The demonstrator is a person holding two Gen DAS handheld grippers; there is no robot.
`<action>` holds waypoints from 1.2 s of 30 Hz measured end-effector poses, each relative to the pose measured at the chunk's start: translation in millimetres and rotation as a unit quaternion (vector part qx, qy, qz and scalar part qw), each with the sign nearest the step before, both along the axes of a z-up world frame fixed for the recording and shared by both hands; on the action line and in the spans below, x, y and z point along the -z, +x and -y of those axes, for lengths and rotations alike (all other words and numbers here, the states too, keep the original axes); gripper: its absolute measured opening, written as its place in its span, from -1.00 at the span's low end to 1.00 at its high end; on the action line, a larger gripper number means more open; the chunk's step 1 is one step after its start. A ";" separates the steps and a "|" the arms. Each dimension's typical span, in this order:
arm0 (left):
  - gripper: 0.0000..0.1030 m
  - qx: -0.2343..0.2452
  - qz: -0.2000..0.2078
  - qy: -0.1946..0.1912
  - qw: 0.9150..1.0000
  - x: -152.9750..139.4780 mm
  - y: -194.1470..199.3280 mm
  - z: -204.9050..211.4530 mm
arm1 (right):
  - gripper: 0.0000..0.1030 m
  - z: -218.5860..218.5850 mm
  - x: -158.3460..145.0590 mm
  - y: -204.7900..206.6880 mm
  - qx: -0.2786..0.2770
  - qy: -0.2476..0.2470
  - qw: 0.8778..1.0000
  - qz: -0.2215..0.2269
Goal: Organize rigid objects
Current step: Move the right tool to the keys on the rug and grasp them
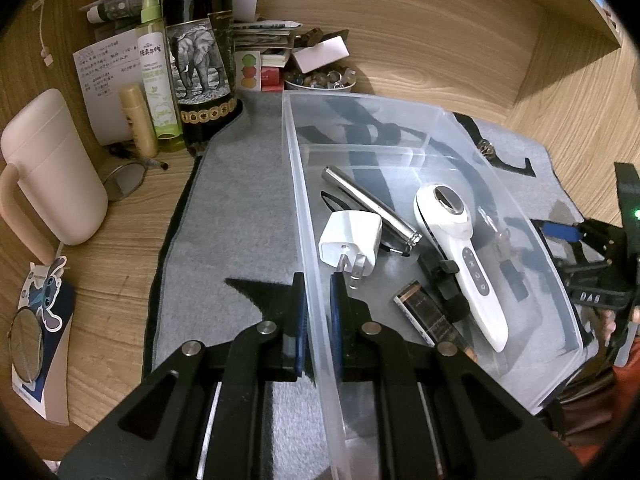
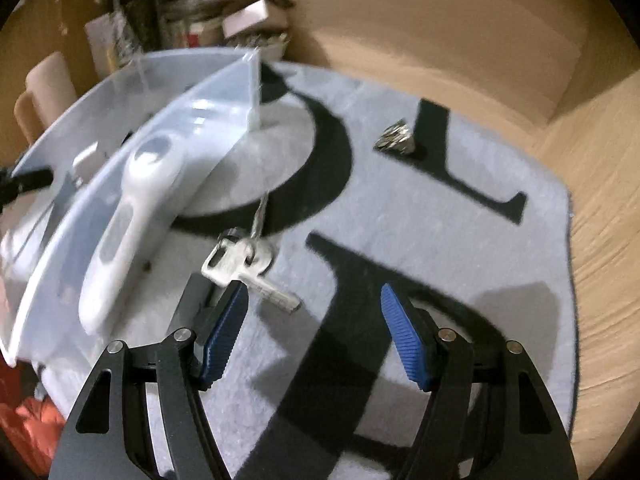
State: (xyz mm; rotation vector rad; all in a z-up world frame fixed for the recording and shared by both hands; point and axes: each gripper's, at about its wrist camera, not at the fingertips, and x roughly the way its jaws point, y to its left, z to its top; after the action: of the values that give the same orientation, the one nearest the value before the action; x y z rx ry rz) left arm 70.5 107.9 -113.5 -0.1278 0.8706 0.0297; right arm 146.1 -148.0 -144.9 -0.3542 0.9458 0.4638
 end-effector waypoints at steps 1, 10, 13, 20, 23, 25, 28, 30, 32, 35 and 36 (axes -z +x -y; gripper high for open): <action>-0.81 0.000 0.000 0.000 1.000 0.0 0.1 0.5 | 0.28 -2.9 3.2 -1.1 -0.008 -0.002 1.000 -0.004; -0.81 0.000 0.000 -0.001 1.000 0.0 -0.2 0.0 | 0.26 -21.1 10.1 10.1 -0.027 0.022 0.999 -0.021; -0.80 0.000 0.000 0.000 1.000 0.3 -0.8 -0.2 | 0.07 -26.6 9.8 9.8 -0.035 0.026 0.999 -0.017; -0.81 0.000 0.000 0.000 1.000 0.2 0.0 1.1 | -0.45 -26.0 8.2 13.7 -0.024 0.045 0.999 -0.017; -0.81 0.000 0.000 -0.001 1.000 0.6 -1.1 -0.2 | -0.48 -23.9 7.8 14.7 -0.018 0.052 0.998 -0.016; -0.81 0.000 0.000 0.000 1.000 0.5 -1.0 -0.1 | -0.49 -22.6 6.3 15.0 -0.013 0.058 0.998 -0.017; -0.81 0.000 0.000 0.000 1.000 0.5 -1.0 -0.1 | -0.49 -19.8 0.7 14.7 -0.009 0.069 0.998 -0.011; -0.80 0.000 0.000 0.000 1.000 0.6 -1.3 -0.5 | -0.51 -19.0 -4.1 13.1 -0.008 0.072 0.997 -0.003; -0.81 0.000 0.000 0.000 1.000 0.5 -1.5 -0.7 | -0.52 -18.0 -10.6 11.3 -0.006 0.078 0.997 0.003; -0.81 0.000 0.000 0.000 1.000 0.5 -1.5 -0.9 | -0.52 -16.2 -22.6 8.3 -0.004 0.087 0.996 0.017; -0.81 0.000 0.000 0.000 1.000 0.5 -1.5 -0.9 | -0.53 -15.7 -25.8 7.5 -0.003 0.089 0.996 0.021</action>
State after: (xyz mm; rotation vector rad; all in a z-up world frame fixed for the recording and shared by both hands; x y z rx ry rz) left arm 69.0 108.8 -114.1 -0.1281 0.8707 0.0300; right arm 153.6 -132.3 -119.0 -0.2042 0.8544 0.5408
